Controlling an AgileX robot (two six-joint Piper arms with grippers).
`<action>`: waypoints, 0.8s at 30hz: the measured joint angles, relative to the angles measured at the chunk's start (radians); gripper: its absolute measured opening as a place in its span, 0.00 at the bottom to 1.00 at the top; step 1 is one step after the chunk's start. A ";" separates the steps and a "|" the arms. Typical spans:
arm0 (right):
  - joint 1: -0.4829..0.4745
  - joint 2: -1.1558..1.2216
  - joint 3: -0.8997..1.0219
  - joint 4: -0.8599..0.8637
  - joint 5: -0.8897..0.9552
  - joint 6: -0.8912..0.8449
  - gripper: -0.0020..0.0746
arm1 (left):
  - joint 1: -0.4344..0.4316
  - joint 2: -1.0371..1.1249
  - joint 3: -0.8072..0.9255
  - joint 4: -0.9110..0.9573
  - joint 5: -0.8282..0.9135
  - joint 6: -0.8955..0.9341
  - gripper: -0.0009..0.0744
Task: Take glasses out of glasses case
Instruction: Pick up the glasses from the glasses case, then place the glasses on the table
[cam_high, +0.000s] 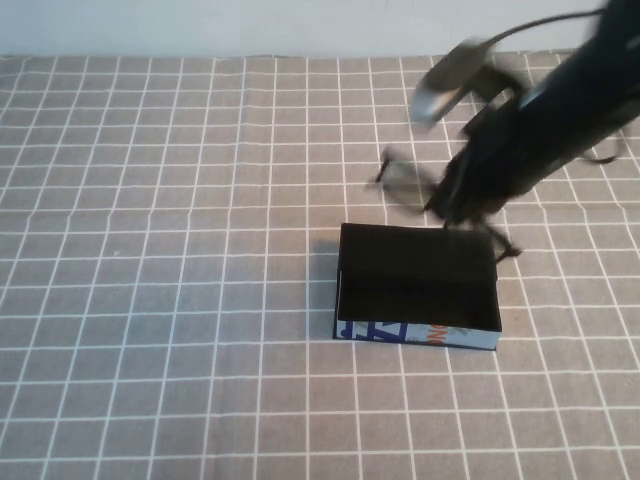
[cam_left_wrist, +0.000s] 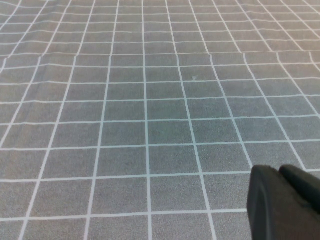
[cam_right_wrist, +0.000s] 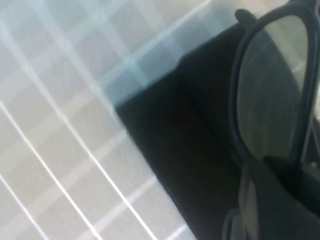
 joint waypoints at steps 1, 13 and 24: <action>-0.038 -0.018 0.000 0.054 0.010 0.017 0.07 | 0.000 0.000 0.000 0.000 0.000 0.000 0.01; -0.384 -0.237 0.445 0.527 -0.199 0.050 0.07 | 0.000 0.000 0.000 0.000 0.000 0.000 0.01; -0.388 -0.231 0.778 0.774 -0.474 -0.153 0.07 | 0.000 0.000 0.000 0.000 0.000 0.000 0.01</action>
